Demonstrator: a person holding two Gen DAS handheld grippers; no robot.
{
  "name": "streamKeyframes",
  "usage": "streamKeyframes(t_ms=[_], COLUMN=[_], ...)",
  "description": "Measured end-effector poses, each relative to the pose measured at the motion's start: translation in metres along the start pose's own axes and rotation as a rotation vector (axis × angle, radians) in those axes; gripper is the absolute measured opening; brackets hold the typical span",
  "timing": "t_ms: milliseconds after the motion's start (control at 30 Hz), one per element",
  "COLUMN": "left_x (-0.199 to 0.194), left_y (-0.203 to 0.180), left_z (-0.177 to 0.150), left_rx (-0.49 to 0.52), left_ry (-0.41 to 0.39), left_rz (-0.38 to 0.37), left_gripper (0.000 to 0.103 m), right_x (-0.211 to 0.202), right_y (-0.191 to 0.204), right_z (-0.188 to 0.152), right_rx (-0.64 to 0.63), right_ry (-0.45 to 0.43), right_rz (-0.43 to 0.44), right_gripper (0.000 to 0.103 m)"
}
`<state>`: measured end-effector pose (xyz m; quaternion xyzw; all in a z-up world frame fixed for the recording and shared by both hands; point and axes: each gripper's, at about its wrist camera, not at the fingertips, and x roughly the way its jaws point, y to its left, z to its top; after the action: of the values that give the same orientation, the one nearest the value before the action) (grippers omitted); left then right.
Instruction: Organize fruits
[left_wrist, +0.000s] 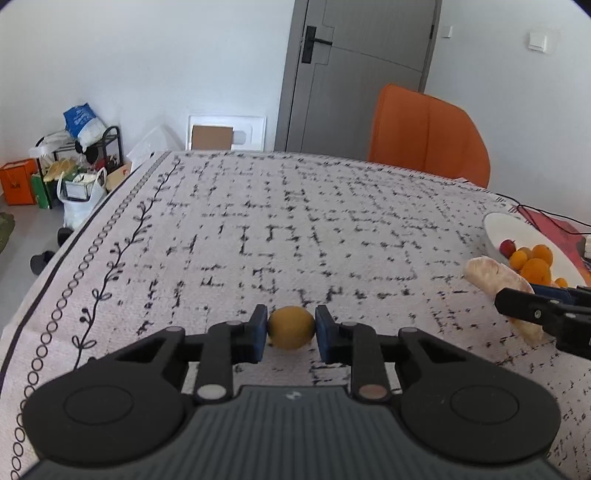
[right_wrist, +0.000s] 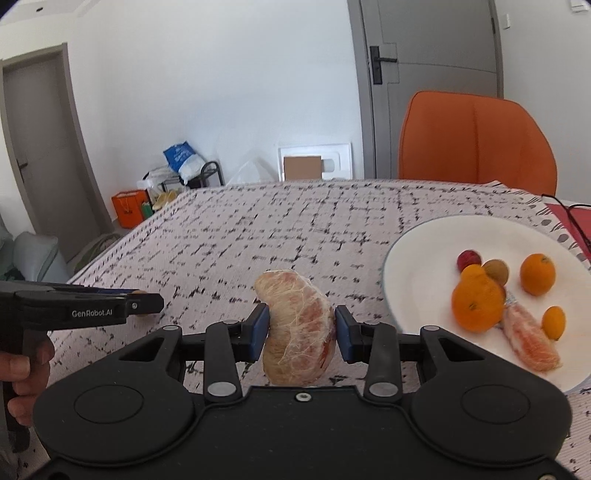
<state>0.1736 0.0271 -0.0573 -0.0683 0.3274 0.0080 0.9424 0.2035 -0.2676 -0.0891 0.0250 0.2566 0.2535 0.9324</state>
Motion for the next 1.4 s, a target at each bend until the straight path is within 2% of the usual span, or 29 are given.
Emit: streamKeyframes(t_ms=[500, 1100, 1400], left_x=[-0.010, 0.005, 0.016], left_y=[-0.051, -0.118, -0.151], left_z=[0.016, 0.029, 0.036], left_rx=[0.080, 0.195, 0.253], left_ry=[-0.043, -0.042, -0.037], left_rz=[-0.094, -0.185, -0.214], left_gripper=[0.026, 0.026, 0.026], right_x=[-0.030, -0.053, -0.054], right_y=[-0.042, -0.108, -0.131], right_z=[0.005, -0.004, -0.006], right_rx=[0.066, 0.169, 0.204], right_ry=[-0.067, -0.096, -0.107], right_rz=[-0.068, -0.214, -0.252], right_gripper=[0.036, 0.037, 0.037])
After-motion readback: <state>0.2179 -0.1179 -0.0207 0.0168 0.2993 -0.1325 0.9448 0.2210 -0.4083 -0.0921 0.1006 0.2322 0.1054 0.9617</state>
